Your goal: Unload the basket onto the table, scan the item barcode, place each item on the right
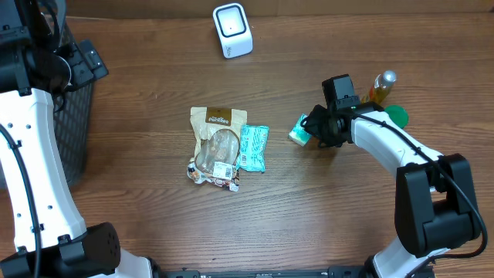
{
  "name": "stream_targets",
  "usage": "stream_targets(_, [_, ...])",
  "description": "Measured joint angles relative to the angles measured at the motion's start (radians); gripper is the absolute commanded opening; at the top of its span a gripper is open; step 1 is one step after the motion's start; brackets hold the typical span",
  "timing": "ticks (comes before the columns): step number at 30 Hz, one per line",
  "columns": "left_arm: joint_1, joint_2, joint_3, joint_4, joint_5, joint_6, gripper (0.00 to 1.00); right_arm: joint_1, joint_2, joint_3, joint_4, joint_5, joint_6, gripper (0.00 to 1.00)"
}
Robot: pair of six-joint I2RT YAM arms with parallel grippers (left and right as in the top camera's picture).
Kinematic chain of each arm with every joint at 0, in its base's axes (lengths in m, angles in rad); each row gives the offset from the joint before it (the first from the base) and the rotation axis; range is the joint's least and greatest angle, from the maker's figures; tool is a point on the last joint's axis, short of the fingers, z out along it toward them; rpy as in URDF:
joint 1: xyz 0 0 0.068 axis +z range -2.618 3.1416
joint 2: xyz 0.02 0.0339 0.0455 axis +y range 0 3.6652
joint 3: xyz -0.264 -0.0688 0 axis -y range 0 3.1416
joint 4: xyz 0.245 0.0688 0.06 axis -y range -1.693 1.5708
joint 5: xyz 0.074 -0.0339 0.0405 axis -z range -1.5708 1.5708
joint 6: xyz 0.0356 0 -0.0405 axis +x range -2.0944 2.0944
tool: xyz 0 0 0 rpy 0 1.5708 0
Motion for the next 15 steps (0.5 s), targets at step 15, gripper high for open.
stream_targets(15, [0.000, 0.000, 0.000, 0.000, 0.000, 0.000, 1.00, 0.001, 0.002, 0.000, 0.001, 0.000, 0.000, 0.30])
